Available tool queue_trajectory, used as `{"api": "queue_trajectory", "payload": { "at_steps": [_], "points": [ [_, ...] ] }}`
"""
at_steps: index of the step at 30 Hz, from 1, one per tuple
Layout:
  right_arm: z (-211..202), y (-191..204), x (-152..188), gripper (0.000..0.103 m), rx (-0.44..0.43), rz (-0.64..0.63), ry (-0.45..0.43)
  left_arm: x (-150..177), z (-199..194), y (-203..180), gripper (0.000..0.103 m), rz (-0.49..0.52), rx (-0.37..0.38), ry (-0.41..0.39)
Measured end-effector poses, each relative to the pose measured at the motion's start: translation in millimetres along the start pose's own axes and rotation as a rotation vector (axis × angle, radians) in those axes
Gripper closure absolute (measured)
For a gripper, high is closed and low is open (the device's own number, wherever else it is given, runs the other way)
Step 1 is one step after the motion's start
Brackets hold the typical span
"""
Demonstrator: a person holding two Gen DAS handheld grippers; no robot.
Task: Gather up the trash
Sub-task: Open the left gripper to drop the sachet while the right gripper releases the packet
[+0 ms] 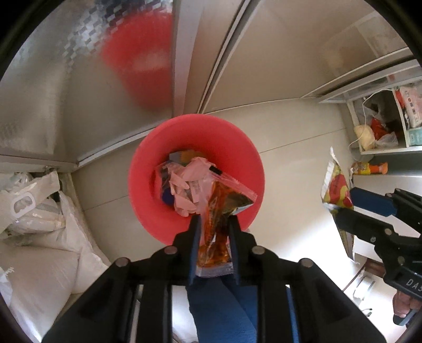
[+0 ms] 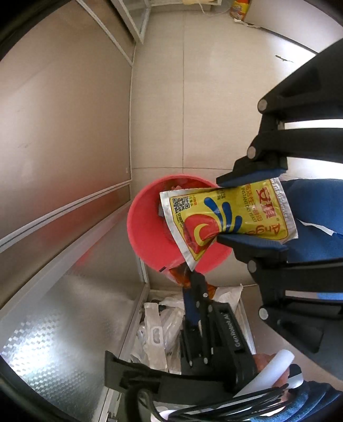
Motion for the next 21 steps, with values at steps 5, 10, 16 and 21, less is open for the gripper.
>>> {"api": "queue_trajectory", "payload": {
  "at_steps": [5, 10, 16, 21],
  "points": [
    [-8.3, 7.4, -0.2, 0.069, 0.004, -0.007, -0.012, -5.6, -16.9, 2.7, 0.059, -0.002, 0.044, -0.038],
    [-24.9, 11.3, -5.2, 0.069, 0.015, 0.003, -0.023, -7.6, -33.9, 3.3, 0.026, 0.017, 0.052, -0.034],
    [-37.8, 19.8, -8.6, 0.069, 0.036, -0.002, -0.024, -3.6, -66.6, 15.5, 0.019, 0.025, -0.011, -0.056],
    [-35.2, 37.1, -10.5, 0.069, 0.024, -0.016, -0.006, 3.5, -88.4, 37.5, 0.017, -0.007, -0.051, -0.075]
  ]
}}
Point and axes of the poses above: each gripper's, at about its wrist camera, not at the fingertips, and z roughly the way its jaws point, y to its left, x to its underside, the point moved 8 cm from there along z, roughly the way its jaws point, and after that the axes turned 4 degrees about -y, right-handed, at the moved point
